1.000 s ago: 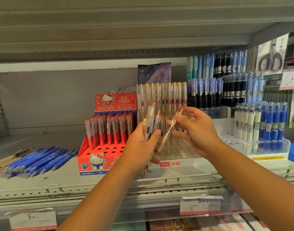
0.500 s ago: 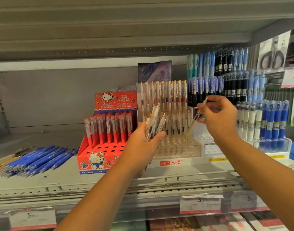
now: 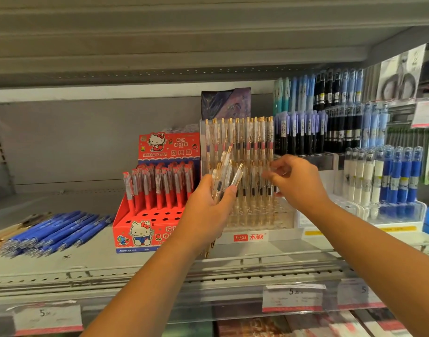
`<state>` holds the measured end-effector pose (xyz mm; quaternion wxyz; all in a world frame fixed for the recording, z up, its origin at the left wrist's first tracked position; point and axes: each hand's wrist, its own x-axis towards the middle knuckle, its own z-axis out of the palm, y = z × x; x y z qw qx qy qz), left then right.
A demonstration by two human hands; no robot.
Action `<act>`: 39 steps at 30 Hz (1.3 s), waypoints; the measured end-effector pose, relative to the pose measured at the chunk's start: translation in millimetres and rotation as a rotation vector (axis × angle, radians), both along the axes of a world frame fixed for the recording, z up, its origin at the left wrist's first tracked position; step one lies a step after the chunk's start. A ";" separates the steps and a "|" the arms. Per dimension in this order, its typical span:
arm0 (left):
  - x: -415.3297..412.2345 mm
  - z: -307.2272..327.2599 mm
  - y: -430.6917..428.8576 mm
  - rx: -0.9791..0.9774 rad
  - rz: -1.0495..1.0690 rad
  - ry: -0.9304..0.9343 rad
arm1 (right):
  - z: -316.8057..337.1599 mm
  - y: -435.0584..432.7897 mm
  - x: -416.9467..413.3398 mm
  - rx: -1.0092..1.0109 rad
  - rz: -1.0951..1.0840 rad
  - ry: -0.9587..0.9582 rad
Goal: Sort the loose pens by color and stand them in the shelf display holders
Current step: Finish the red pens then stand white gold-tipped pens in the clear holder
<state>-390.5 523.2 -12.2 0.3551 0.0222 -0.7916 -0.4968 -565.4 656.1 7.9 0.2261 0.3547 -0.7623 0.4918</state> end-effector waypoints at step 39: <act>2.3 3.7 -2.5 -0.017 0.186 0.153 | 16.2 -1.2 37.2 -0.568 0.268 -0.252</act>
